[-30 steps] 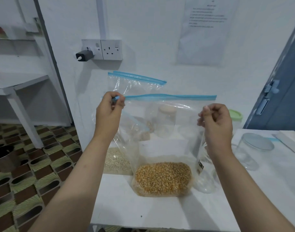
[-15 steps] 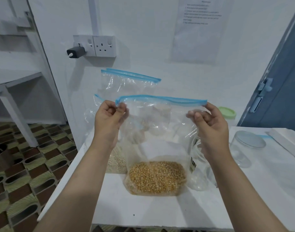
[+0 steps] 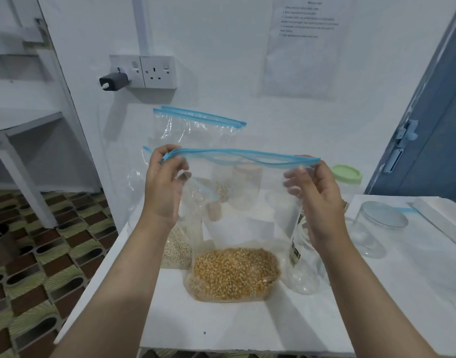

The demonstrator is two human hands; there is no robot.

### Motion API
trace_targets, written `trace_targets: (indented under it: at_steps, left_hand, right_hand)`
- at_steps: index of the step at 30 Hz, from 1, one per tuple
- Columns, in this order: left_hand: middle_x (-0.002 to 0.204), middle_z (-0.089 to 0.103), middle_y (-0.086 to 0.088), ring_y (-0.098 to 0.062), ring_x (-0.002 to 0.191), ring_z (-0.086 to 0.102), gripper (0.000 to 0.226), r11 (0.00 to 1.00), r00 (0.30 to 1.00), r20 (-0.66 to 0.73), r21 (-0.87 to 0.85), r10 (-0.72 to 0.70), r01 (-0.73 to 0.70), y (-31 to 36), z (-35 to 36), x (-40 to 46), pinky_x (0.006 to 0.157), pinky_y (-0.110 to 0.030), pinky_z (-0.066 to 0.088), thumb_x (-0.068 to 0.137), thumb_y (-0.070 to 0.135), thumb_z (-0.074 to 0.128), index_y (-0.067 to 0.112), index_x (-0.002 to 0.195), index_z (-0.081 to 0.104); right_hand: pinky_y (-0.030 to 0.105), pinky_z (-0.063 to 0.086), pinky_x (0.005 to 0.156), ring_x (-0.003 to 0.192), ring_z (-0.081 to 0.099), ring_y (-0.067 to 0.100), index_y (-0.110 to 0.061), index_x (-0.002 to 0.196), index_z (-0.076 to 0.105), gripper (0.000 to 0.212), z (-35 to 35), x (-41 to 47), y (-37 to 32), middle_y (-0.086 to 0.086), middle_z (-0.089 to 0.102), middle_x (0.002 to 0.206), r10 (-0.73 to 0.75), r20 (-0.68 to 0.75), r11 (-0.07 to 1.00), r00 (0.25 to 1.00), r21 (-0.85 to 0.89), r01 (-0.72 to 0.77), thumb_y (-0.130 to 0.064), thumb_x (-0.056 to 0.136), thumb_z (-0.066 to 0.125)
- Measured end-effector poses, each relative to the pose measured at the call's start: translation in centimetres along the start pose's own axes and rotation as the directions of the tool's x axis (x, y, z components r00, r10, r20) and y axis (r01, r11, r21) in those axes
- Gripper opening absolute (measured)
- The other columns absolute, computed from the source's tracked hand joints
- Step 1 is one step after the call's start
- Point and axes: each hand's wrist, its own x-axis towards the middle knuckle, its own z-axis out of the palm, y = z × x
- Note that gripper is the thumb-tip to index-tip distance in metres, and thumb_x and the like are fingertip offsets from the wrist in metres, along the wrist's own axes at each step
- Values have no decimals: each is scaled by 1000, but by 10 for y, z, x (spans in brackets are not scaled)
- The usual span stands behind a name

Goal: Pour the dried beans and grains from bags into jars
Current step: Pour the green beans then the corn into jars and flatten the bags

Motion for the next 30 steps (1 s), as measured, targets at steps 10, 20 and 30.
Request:
trace_targets:
  at_steps: [10, 20, 30]
  left_hand:
    - [95, 62, -3, -5, 75, 64, 13, 953, 983, -63, 265, 171, -149, 1, -2, -9, 85, -26, 51, 94, 21, 65, 25, 98, 53]
    - [100, 49, 3, 2, 87, 51, 42, 924, 979, -18, 333, 205, -188, -2, 2, -13, 85, -20, 42, 92, -11, 42, 28, 93, 27]
    - [89, 47, 9, 4, 78, 49, 38, 894, 972, -109, 425, 207, -143, -5, 7, -15, 77, -11, 39, 85, -7, 52, 27, 86, 35]
  right_hand:
    - [24, 49, 83, 75, 60, 5, -17, 90, 61, 10, 1, -6, -4, -11, 66, 74, 2, -125, 1000, 992, -29, -5, -16, 99, 58]
    - [17, 40, 68, 69, 49, 3, -21, 98, 54, 24, 3, -13, -4, -12, 57, 76, 70, -103, 996, 992, -49, -76, 2, 92, 54]
    - [25, 33, 57, 66, 44, 12, -23, 70, 55, 15, 8, -8, -17, -7, 52, 65, 117, -199, 985, 973, -105, -140, -28, 78, 65]
